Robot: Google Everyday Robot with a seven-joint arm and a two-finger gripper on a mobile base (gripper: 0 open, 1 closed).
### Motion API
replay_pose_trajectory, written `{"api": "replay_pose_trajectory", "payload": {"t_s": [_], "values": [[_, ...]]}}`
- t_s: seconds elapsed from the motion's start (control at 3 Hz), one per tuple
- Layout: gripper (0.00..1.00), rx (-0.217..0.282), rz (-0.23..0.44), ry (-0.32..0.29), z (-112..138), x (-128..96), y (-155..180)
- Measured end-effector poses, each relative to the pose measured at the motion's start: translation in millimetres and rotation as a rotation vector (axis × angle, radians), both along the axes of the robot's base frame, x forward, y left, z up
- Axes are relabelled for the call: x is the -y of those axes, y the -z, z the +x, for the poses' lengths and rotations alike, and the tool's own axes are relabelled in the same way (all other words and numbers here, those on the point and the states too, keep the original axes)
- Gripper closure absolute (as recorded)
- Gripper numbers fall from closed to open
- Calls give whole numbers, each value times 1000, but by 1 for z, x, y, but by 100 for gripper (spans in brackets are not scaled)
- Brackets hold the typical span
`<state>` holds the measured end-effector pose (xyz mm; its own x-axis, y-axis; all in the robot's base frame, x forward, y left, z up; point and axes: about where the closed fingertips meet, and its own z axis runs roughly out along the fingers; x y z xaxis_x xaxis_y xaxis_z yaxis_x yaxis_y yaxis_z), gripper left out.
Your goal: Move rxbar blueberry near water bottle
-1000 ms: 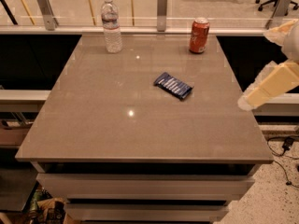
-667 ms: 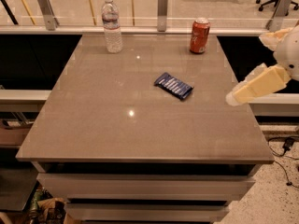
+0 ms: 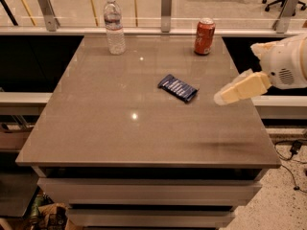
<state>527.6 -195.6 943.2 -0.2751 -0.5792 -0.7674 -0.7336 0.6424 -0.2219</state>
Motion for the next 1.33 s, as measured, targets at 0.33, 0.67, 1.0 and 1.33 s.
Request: {"api": "replay_pose_trajectory", "payload": {"t_s": [0.33,0.67,1.0,1.33], "values": [[0,-51,22,-12,14,-17,25],[0,-99,26,-12,23,-31,45],[0,-110,38,0,31,-40,55],[0,-91,63,10,41,-47,61]]}}
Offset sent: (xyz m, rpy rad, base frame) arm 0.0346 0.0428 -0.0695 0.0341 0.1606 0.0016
